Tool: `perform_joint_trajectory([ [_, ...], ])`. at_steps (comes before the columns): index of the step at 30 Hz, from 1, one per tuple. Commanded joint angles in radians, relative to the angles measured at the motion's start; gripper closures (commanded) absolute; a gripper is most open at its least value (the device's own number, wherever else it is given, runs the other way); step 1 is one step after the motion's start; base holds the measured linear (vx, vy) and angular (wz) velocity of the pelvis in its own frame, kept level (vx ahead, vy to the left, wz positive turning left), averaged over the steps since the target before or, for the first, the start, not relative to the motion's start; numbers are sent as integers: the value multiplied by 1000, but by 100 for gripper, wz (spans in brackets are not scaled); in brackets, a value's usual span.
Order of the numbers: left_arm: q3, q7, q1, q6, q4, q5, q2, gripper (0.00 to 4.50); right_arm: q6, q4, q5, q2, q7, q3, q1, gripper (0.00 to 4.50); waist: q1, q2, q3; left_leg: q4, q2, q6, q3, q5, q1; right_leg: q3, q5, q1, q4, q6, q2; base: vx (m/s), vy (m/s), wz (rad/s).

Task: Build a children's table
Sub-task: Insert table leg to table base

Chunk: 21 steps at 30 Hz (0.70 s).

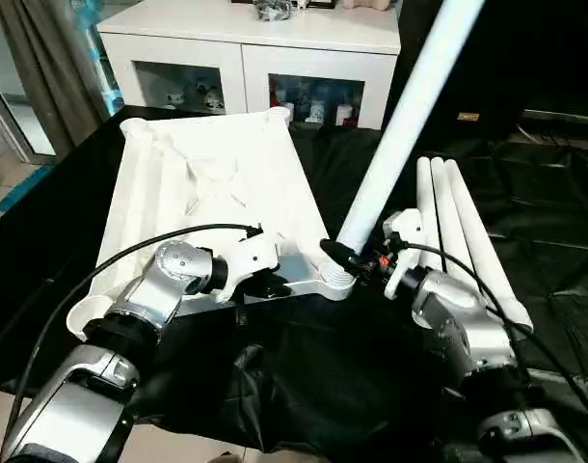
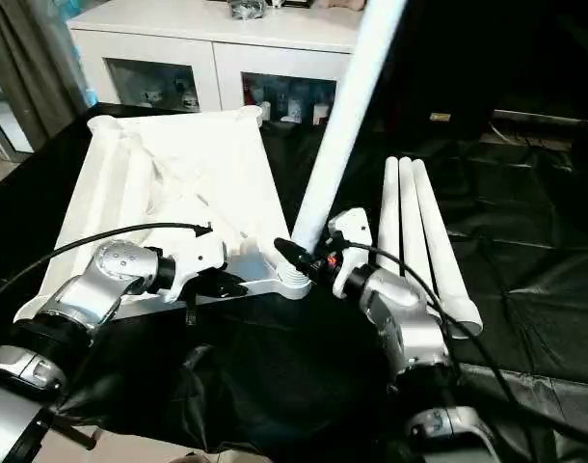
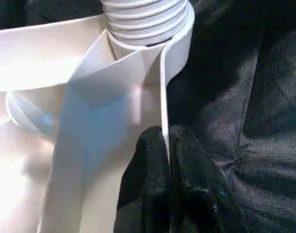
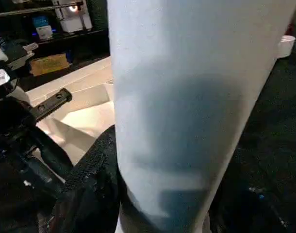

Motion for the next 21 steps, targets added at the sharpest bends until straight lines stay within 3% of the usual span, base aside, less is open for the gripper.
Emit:
perform_joint_trajectory([
  [1, 11, 30, 0, 2, -6, 25, 21, 450, 49, 80, -86, -10, 48, 91, 46, 260, 3, 2, -40, -91, 94, -4, -62, -377, 17, 79, -590, 15, -114, -101, -138, 0, 0, 0],
  [11, 10, 28, -16, -13, 19, 35, 36, 450, 40, 77, -101, -34, 145, 150, 27, 260, 1, 2, -42, -93, 95, -2, -61, -371, 17, 78, -584, 16, -114, -94, -135, 0, 0, 0],
  [16, 9, 37, -28, -19, 32, 39, 30, 450, 35, 84, -108, -38, 162, 154, 11, 260, 1, 2, -46, -97, 99, -6, -58, -351, 15, 79, -476, 20, -101, -134, -132, 0, 0, 0],
  [21, 12, 45, -36, -25, 40, 39, 24, 450, 24, 99, -120, -44, 188, 168, 13, 260, 5, -1, -45, -93, 98, 2, -57, -339, 15, 81, -499, 22, -104, -133, -137, 0, 0, 0],
])
